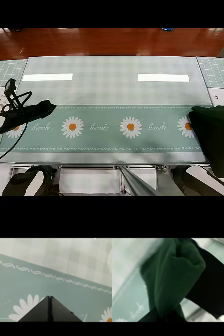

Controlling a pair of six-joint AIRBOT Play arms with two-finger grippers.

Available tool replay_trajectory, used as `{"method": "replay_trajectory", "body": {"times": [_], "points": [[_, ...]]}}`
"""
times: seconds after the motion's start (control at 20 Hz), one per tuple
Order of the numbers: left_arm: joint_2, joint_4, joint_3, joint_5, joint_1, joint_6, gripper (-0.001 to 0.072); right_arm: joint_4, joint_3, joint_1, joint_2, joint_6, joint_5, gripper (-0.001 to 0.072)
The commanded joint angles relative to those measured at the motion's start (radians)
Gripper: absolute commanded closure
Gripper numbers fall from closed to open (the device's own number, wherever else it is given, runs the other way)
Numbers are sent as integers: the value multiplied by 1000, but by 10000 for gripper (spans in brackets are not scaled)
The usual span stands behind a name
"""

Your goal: Fold the shirts.

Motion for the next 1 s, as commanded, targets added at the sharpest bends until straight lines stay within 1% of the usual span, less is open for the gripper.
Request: {"method": "replay_trajectory", "body": {"times": [0.0, 0.05, 0.1, 0.15, 0.2, 0.25, 0.35, 0.4, 0.45, 0.5, 0.55, 0.6, 0.65, 0.7, 0.75, 0.8, 0.85, 0.9, 0.95], "points": [[-1, -20, 0, 43, 0, 0, 684, -220, -238, -107, 127, 4, 8, 688], [-1, -36, 0, 47, -1, 0, 684, -264, -293, -120, 157, 6, 8, 688], [-1, -45, 0, 49, -2, 0, 684, -345, -340, -124, 177, 14, 10, 657], [-1, -45, 0, 53, -2, 1, 684, -425, -373, -123, 189, 31, 10, 457], [-3, -45, 0, 56, -2, 5, 683, -464, -390, -123, 192, 40, 10, 294], [-8, -45, 0, 61, -2, 11, 684, -473, -390, -123, 190, 50, 10, 293], [-23, -64, 4, 71, -2, 12, 683, -454, -389, -123, 182, 50, 10, 294], [-30, -71, 14, 88, -2, 35, 683, -420, -385, -123, 175, 51, 10, 297], [-37, -71, 35, 109, 1, 59, 683, -347, -370, -123, 162, 71, 8, 302], [-48, -71, 72, 125, 3, 64, 683, -242, -343, -123, 142, 82, -10, 384], [-60, -71, 126, 123, 4, 65, 683, -125, -309, -108, 120, 74, -27, 591], [-70, -71, 184, 110, 4, 65, 684, -2, -276, -77, 104, 61, -74, 688], [-83, -71, 254, 87, 4, 65, 684, 134, -253, -15, 95, 62, -166, 688], [-98, -71, 325, 61, -2, 65, 684, 236, -233, 73, 86, 50, -261, 688], [-117, -71, 397, 32, -17, 64, 684, 315, -212, 203, 72, 24, -360, 688], [-146, -71, 474, 5, -52, 66, 685, 356, -193, 349, 55, -6, -449, 688], [-181, -69, 545, -22, -102, 81, 685, 358, -174, 526, 34, -35, -534, 688], [-222, -48, 603, -46, -159, 83, 685, 325, -163, 699, 11, -63, -607, 688], [-277, 18, 661, -71, -233, 74, 686, 217, -153, 885, -24, -72, -655, 689]]}}
